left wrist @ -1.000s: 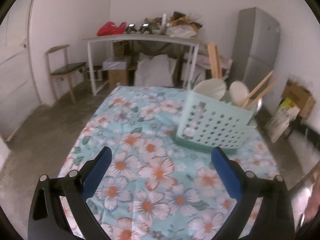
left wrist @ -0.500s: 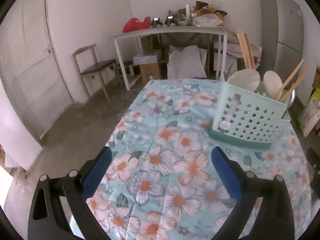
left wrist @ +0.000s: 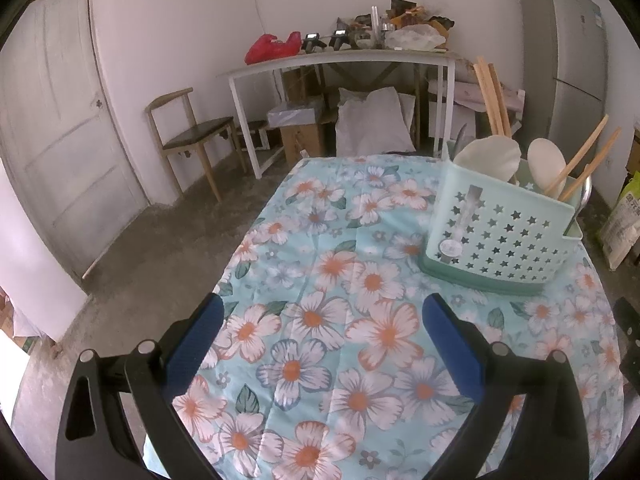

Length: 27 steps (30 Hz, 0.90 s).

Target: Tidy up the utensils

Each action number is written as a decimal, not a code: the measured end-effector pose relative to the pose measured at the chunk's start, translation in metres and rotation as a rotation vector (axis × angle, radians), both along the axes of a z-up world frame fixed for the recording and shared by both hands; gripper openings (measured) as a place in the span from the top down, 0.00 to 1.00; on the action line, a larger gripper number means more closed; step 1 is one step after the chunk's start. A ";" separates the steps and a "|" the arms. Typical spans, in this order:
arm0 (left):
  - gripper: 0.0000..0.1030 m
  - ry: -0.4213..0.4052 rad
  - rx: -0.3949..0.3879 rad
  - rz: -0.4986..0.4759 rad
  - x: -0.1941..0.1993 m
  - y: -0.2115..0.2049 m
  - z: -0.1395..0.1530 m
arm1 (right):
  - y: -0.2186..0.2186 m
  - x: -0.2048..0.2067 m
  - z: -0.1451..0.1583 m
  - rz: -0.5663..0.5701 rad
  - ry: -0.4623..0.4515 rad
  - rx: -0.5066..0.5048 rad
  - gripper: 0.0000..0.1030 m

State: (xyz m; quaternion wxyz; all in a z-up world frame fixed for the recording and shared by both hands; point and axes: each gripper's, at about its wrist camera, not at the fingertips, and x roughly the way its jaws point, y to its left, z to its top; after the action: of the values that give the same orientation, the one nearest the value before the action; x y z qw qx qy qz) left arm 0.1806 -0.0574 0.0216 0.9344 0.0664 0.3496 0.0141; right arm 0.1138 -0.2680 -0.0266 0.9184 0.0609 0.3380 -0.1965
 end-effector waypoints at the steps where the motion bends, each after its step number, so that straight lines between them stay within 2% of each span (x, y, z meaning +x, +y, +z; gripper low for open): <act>1: 0.05 0.002 -0.002 0.001 0.000 0.000 0.000 | 0.001 0.000 0.000 0.002 0.001 -0.002 0.14; 27: 0.05 0.019 -0.001 -0.005 0.003 0.003 -0.002 | 0.005 0.001 0.004 0.017 0.001 -0.006 0.14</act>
State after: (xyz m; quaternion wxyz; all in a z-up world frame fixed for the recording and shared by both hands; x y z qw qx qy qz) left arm 0.1833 -0.0548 0.0194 0.9312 0.0667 0.3581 0.0111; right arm 0.1148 -0.2627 -0.0228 0.9200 0.0550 0.3385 -0.1896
